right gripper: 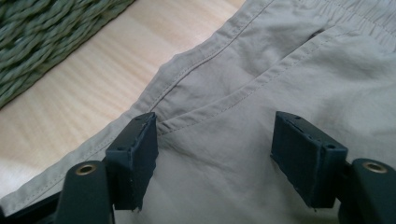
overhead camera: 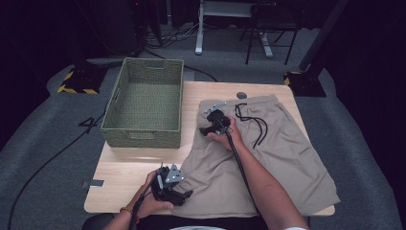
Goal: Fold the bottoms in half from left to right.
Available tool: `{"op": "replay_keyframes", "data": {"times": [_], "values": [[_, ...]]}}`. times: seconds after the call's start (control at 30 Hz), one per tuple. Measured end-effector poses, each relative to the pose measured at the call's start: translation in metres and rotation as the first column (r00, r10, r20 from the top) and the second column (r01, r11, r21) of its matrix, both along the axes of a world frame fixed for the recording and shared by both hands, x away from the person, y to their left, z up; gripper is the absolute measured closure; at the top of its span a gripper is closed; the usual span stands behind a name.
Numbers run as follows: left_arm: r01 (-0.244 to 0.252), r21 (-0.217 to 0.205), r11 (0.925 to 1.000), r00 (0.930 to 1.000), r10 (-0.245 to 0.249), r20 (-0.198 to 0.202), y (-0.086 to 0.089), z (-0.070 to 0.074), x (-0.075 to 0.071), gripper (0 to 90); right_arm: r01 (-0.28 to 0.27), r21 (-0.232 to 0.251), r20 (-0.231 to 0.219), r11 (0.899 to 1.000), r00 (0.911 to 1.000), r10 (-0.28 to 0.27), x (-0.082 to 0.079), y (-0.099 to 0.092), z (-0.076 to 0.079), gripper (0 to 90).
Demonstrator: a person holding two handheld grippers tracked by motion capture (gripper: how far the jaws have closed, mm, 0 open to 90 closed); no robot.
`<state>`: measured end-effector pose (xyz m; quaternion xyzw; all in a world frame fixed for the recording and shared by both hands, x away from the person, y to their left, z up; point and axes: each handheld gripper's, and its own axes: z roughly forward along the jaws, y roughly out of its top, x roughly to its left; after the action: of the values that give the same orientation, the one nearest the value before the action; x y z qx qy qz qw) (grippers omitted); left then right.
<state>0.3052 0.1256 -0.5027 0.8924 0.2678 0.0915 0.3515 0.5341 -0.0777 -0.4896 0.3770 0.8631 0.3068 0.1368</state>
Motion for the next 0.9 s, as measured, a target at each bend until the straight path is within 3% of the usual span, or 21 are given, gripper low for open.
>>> {"op": "replay_keyframes", "data": {"times": [0.13,0.27,0.37,0.43,0.5,0.63,0.73,0.9], "values": [[-0.001,-0.008,1.0000,1.0000,0.001,-0.008,-0.003,0.000,-0.002,15.1,-0.029,-0.028,-0.013,0.999,0.9995,0.029,-0.004,0.001,0.003,32.8],[-0.023,-0.052,0.9984,0.9989,0.021,-0.042,0.000,0.000,0.002,15.0,-0.034,-0.014,0.028,0.999,0.9990,0.034,-0.004,0.006,0.009,31.0],[-0.020,-0.037,0.9991,0.9994,0.019,-0.030,-0.003,0.000,0.001,13.5,-0.025,0.010,0.028,1.000,0.9993,0.025,0.002,0.012,0.012,29.6],[-0.020,-0.004,0.9998,0.9997,0.020,-0.011,-0.007,-0.001,-0.001,11.1,-0.011,-0.023,0.031,1.000,0.9994,0.012,0.006,0.016,0.010,29.7],[-0.014,-0.004,0.9999,0.9999,0.014,-0.005,-0.009,-0.001,-0.001,10.8,0.009,-0.041,0.016,0.999,0.9998,-0.008,0.010,0.020,0.007,30.0],[-0.010,0.004,0.9999,0.9999,0.010,-0.008,-0.009,0.000,-0.001,11.1,0.040,-0.028,-0.008,0.999,0.9992,-0.040,0.015,0.020,0.003,35.9],[-0.004,0.003,1.0000,1.0000,0.004,-0.003,-0.007,0.002,0.000,20.6,0.020,-0.035,-0.017,0.999,0.9996,-0.021,0.015,0.019,0.005,51.1],[-0.018,-0.015,0.9997,0.9998,0.018,0.007,-0.003,0.005,0.005,53.2,0.004,-0.038,-0.029,0.999,0.9996,-0.005,0.016,0.016,0.008,78.2]]}}
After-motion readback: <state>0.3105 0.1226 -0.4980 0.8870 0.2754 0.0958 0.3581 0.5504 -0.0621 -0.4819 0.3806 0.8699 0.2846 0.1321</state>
